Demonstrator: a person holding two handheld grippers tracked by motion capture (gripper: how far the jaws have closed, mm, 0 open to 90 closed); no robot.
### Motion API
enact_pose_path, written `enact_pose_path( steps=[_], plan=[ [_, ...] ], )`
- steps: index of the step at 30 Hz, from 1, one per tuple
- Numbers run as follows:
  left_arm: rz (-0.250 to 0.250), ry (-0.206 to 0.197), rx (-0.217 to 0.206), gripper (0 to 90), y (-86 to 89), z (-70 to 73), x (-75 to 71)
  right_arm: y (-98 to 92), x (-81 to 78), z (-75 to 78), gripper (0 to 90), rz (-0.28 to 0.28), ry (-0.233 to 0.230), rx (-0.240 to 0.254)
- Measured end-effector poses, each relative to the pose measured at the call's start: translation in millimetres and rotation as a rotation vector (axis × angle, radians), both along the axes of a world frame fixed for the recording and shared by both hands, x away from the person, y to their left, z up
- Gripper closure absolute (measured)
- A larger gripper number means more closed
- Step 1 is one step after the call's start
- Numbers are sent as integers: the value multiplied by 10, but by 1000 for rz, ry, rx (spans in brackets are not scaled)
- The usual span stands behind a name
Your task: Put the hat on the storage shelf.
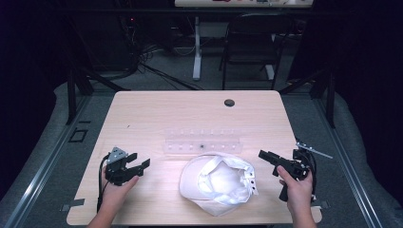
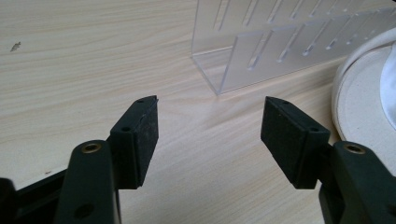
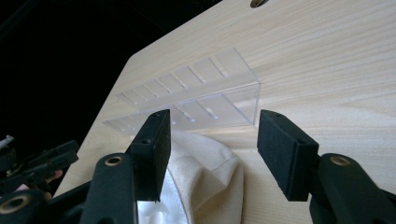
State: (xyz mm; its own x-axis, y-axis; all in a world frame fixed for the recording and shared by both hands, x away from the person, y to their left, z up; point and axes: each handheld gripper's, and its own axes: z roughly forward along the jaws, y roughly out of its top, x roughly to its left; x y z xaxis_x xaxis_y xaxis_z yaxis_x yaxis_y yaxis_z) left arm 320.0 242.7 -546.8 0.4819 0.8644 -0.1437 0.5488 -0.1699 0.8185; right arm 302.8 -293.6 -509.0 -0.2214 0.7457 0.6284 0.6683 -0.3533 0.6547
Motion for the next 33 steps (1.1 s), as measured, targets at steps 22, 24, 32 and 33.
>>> enact_pose_path(
  steps=[22, 24, 32, 33],
  plan=[
    [-8, 52, -2, 448, -19, -25, -2, 239, -92, 326, 519, 157, 116, -140],
    [-4, 47, 6, 457, -21, -23, -7, 242, -92, 320, 523, 158, 130, -139],
    [-10, 49, 18, 465, -30, -32, -10, 257, -71, 269, 521, 192, 203, -127],
    [-9, 49, 20, 465, -32, -32, -11, 266, -68, 260, 518, 197, 216, -134]
  ],
)
